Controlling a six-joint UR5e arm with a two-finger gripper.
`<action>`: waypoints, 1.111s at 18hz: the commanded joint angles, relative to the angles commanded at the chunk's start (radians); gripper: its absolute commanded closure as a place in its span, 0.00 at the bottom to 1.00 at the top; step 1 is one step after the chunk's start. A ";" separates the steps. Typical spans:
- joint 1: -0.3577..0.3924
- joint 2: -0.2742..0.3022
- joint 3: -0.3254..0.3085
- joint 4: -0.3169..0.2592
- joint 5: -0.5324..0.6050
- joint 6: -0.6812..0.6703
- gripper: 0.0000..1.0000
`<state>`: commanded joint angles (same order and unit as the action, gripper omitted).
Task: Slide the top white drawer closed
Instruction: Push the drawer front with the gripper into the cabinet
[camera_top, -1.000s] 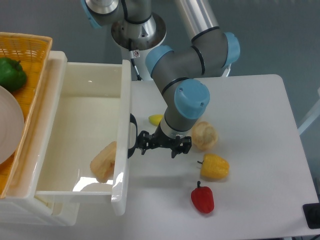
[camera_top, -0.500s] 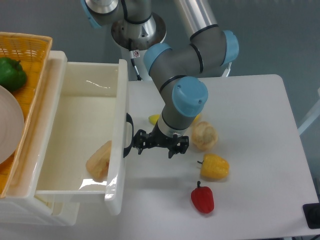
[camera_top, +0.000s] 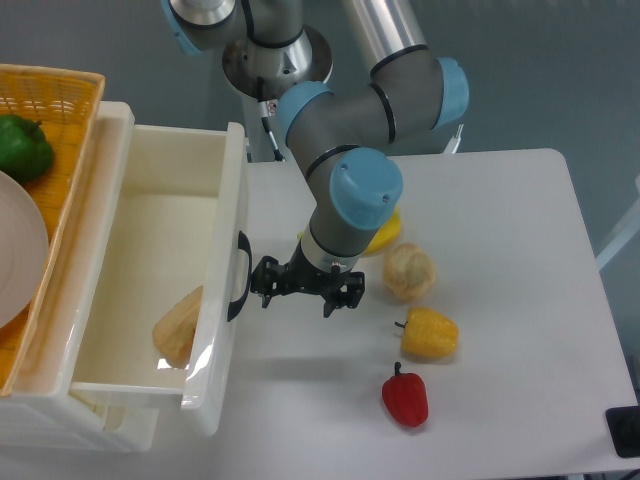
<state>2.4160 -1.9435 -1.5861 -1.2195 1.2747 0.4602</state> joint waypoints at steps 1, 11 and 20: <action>-0.002 0.000 0.000 0.000 0.000 0.000 0.00; -0.040 0.012 0.000 0.000 0.005 -0.017 0.00; -0.087 0.011 0.006 0.006 0.015 -0.020 0.00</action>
<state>2.3286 -1.9328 -1.5800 -1.2134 1.2901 0.4403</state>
